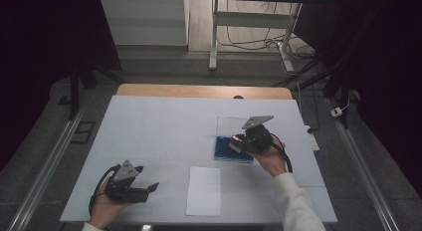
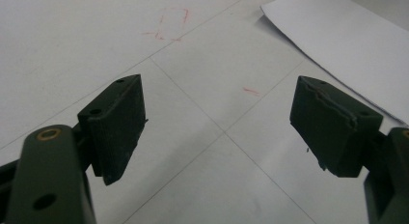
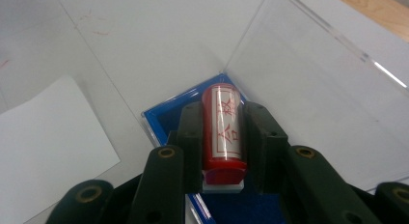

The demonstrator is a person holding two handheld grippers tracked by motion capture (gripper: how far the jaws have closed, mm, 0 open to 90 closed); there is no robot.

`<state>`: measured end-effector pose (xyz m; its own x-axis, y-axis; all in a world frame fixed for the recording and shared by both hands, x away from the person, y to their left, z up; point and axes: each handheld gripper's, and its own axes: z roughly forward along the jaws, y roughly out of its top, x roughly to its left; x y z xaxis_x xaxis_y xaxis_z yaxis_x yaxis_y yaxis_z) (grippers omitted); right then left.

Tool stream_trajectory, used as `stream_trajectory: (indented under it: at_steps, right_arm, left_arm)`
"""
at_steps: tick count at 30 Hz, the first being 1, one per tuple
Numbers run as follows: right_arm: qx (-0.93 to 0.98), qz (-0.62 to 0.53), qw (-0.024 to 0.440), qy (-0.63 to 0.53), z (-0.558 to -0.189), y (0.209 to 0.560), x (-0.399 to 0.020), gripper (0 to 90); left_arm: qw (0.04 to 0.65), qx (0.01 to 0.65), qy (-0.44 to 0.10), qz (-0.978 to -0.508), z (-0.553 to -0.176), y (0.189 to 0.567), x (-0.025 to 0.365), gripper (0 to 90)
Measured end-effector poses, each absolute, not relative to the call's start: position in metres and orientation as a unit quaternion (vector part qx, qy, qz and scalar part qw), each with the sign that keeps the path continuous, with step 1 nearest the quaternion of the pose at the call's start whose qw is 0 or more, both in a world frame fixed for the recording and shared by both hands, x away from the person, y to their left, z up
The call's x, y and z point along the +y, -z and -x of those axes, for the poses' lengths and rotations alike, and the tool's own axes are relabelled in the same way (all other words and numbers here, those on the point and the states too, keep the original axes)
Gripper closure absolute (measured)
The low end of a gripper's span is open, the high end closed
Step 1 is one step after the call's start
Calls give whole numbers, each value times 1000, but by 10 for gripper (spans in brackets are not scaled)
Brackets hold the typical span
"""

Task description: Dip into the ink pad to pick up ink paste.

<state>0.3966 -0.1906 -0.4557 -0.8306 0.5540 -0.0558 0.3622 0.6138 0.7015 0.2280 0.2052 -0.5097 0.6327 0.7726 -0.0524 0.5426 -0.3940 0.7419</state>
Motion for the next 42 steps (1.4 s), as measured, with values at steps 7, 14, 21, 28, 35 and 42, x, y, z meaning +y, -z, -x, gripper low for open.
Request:
stream_trajectory:
  at_steps: [7,14,21,28,35,42]
  right_arm:
    - [888,-268,129,-350,-401,462,-190,699]
    - [890,-274,136,-339,-403,471,-189,699]
    - [889,-275,138,-339,-404,475,-189,699]
    - [889,-276,136,-338,-404,476,-189,699]
    - [889,-274,139,-338,-405,475,-190,699]
    - [891,-275,136,-335,-407,477,-190,699]
  left_arm:
    - [376,400,-151,-822,-228,510,205,208]
    - [378,399,-151,-822,-228,510,205,210]
    - [376,399,-152,-822,-228,510,205,211]
    - [376,398,-152,-823,-228,511,204,216]
    - [377,398,-152,-823,-228,511,204,217]
    - [377,399,-151,-822,-228,511,204,217]
